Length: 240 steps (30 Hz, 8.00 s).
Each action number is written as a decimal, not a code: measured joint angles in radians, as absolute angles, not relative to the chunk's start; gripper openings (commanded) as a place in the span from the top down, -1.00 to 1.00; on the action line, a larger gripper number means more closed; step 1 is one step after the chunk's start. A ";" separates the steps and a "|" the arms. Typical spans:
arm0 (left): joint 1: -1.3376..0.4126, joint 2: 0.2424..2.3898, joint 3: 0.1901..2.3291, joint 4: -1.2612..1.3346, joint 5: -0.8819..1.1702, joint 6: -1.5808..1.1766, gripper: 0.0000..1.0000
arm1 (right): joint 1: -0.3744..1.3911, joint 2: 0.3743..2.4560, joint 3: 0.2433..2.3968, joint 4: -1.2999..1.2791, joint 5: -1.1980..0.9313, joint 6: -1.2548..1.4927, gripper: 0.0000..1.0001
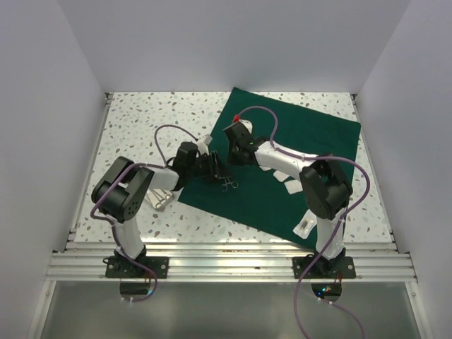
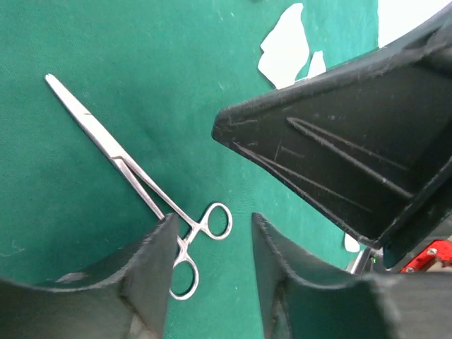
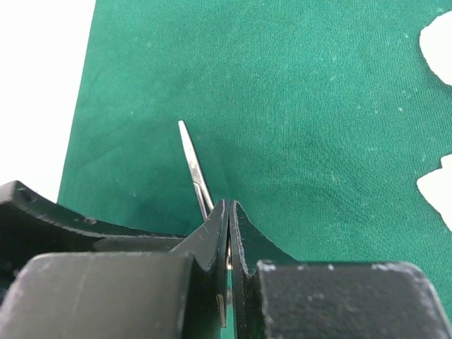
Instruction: Prepare the surgical pack
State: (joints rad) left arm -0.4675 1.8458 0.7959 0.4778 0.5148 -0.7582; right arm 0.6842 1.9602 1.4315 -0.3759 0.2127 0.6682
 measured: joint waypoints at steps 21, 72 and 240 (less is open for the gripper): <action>-0.472 1.278 0.730 -0.083 0.049 -0.714 -0.30 | 0.701 2.191 1.782 -0.582 0.005 0.392 0.11; -0.450 1.651 0.639 0.388 0.393 -0.789 -0.27 | 0.712 2.141 1.735 -0.635 0.102 0.317 1.00; -0.022 1.335 0.672 -0.134 0.610 -0.592 0.23 | -0.075 1.417 0.690 -0.371 -0.176 0.595 0.21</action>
State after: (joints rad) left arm -0.0223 1.3354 0.6716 -0.1337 0.6102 -0.5919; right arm -0.0750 1.4174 0.6895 -0.3706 -0.1761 0.5953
